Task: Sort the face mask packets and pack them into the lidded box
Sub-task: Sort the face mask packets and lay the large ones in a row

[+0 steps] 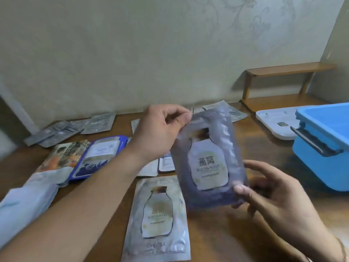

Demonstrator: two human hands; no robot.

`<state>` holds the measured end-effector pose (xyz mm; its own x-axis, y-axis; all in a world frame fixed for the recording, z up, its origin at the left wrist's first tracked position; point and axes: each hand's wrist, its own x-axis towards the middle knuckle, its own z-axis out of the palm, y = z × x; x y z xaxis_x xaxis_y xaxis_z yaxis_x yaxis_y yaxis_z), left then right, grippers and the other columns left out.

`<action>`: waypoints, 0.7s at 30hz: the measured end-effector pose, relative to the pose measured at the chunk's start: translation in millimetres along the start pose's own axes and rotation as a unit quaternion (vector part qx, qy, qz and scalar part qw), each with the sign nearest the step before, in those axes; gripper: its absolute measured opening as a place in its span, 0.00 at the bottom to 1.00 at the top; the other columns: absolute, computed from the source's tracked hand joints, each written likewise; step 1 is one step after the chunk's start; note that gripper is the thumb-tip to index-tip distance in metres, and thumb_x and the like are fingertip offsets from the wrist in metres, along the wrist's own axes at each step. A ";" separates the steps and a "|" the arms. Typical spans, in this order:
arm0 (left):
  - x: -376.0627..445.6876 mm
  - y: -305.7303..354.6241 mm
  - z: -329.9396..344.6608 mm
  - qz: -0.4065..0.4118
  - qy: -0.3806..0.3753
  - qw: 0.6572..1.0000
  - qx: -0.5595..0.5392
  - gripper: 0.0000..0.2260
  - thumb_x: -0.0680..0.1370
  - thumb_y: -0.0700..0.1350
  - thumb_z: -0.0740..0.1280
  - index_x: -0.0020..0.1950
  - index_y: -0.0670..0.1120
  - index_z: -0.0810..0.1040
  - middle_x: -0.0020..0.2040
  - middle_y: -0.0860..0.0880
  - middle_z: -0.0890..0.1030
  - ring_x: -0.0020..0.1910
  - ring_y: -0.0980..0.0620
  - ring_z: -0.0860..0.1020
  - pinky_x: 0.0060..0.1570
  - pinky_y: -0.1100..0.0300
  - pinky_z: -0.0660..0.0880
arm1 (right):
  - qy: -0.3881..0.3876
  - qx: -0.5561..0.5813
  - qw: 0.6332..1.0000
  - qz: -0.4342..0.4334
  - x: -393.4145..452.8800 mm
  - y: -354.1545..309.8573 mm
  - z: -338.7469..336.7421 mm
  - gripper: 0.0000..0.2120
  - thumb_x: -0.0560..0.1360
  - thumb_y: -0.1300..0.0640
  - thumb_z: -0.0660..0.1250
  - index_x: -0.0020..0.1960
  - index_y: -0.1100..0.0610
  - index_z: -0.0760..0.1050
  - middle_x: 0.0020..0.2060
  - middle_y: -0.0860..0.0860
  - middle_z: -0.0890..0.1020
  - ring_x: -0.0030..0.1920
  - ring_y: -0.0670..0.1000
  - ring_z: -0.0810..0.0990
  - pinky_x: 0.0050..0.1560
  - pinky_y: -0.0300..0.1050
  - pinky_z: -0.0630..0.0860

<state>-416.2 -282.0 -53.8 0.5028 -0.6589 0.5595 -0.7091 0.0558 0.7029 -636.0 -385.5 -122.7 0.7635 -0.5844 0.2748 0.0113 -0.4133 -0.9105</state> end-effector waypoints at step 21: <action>-117.0 -54.3 -72.9 -0.072 -0.233 0.917 0.315 0.34 0.70 0.71 0.64 0.75 0.64 0.61 0.73 0.69 0.57 0.72 0.71 0.51 0.72 0.66 0.52 | -0.163 -0.308 0.922 -0.167 -15.8 -6.0 67.7 0.27 0.66 0.23 0.60 0.57 0.37 0.78 0.34 0.32 0.76 0.36 0.32 0.72 0.38 0.28 0.73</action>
<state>-400.4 -153.2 -125.4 0.4514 -0.8830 0.1285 -0.8709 -0.4045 0.2791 -604.4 -326.5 -142.5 0.9386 -0.1529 0.3094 -0.0108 -0.9091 -0.4165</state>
